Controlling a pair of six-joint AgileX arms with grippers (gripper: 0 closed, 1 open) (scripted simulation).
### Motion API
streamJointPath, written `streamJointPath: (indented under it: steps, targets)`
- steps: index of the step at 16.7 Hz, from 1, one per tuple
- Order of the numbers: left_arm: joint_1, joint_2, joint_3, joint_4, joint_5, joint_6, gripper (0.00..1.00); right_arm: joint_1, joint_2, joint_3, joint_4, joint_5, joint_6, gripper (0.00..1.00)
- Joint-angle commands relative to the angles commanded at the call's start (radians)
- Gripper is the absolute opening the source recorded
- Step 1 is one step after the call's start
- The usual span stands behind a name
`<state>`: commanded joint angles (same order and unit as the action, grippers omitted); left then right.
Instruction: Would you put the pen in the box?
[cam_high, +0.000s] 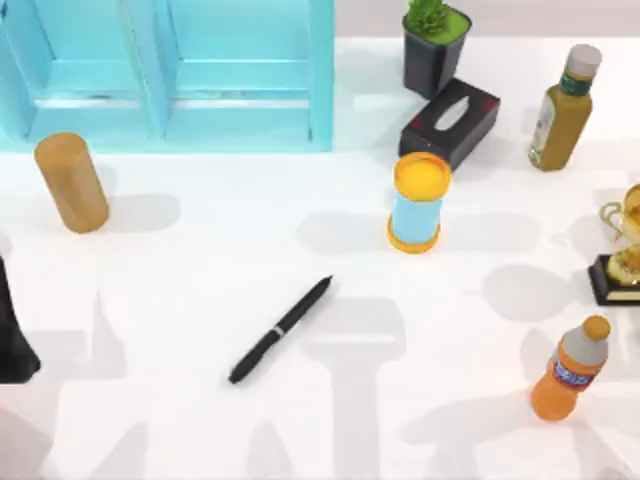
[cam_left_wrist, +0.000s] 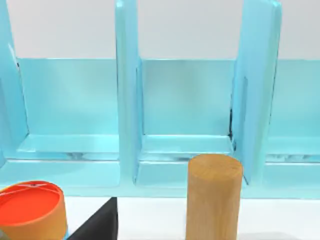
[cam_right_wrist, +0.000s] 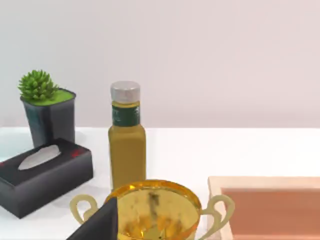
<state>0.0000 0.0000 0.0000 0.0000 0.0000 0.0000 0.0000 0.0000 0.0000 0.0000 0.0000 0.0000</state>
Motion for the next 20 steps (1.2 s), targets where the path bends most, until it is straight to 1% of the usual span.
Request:
streamJointPath:
  steps: [4, 6, 8, 12, 17, 20]
  targets:
    - [0.0, 0.0, 0.0, 0.0, 0.0, 0.0, 1.0, 0.018, 0.029, 0.02, -0.014, -0.003, 0.015, 1.0]
    - [0.0, 0.0, 0.0, 0.0, 0.0, 0.0, 1.0, 0.057, 0.094, 0.071, -0.037, -0.007, 0.062, 1.0]
    - [0.0, 0.0, 0.0, 0.0, 0.0, 0.0, 1.0, 0.107, 0.187, 0.149, -0.059, -0.01, 0.148, 1.0]
    - [0.0, 0.0, 0.0, 0.0, 0.0, 0.0, 1.0, 0.225, 0.444, 0.373, -0.078, -0.003, 0.413, 1.0]
    - [0.0, 0.0, 0.0, 0.0, 0.0, 0.0, 1.0, 0.391, 0.856, 0.679, -0.051, 0.018, 0.823, 1.0]
    - [0.0, 0.0, 0.0, 0.0, 0.0, 0.0, 1.0, 0.502, 1.131, 0.829, -0.026, 0.024, 1.069, 1.0]
